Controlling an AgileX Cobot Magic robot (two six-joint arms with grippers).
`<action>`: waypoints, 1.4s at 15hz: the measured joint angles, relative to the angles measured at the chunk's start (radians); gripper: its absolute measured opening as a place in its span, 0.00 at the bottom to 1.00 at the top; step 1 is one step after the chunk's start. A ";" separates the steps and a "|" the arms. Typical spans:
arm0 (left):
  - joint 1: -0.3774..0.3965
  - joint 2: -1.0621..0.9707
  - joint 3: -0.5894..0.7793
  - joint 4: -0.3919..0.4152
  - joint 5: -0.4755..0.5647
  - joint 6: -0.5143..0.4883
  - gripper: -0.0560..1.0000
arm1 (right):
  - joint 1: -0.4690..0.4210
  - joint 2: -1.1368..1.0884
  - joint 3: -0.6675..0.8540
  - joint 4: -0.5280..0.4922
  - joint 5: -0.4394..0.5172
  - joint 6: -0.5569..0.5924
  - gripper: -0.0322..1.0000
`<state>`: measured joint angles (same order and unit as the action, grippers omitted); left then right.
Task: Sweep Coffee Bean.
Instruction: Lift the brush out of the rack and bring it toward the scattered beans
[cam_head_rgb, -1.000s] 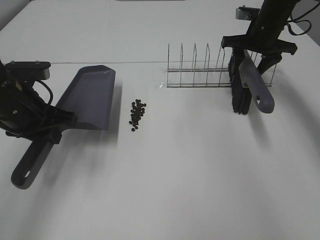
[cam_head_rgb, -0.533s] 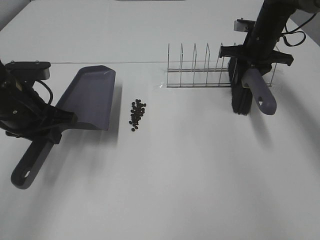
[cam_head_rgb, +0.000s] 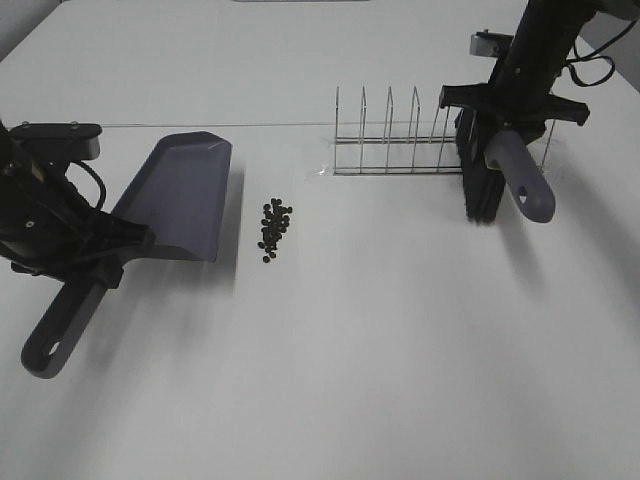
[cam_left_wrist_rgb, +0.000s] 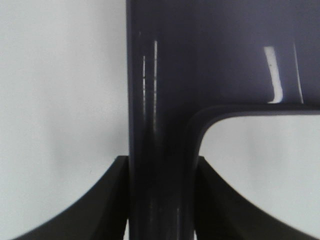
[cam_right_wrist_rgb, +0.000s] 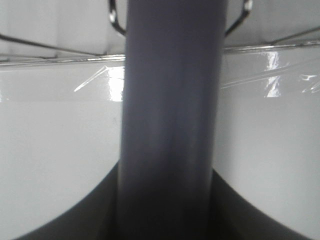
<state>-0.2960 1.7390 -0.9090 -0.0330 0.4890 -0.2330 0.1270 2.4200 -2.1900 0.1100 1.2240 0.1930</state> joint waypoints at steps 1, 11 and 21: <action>0.000 0.000 0.000 0.000 0.000 0.001 0.39 | -0.001 -0.038 0.000 0.001 -0.001 0.000 0.36; 0.000 0.012 0.000 0.000 0.000 0.001 0.39 | 0.118 -0.451 0.261 -0.100 0.001 -0.007 0.36; -0.001 0.164 0.000 0.033 -0.009 -0.073 0.39 | 0.446 -0.290 0.500 -0.351 -0.015 0.153 0.36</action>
<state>-0.2970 1.9030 -0.9090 0.0000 0.4800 -0.3060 0.5730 2.1300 -1.6900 -0.2410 1.2090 0.3460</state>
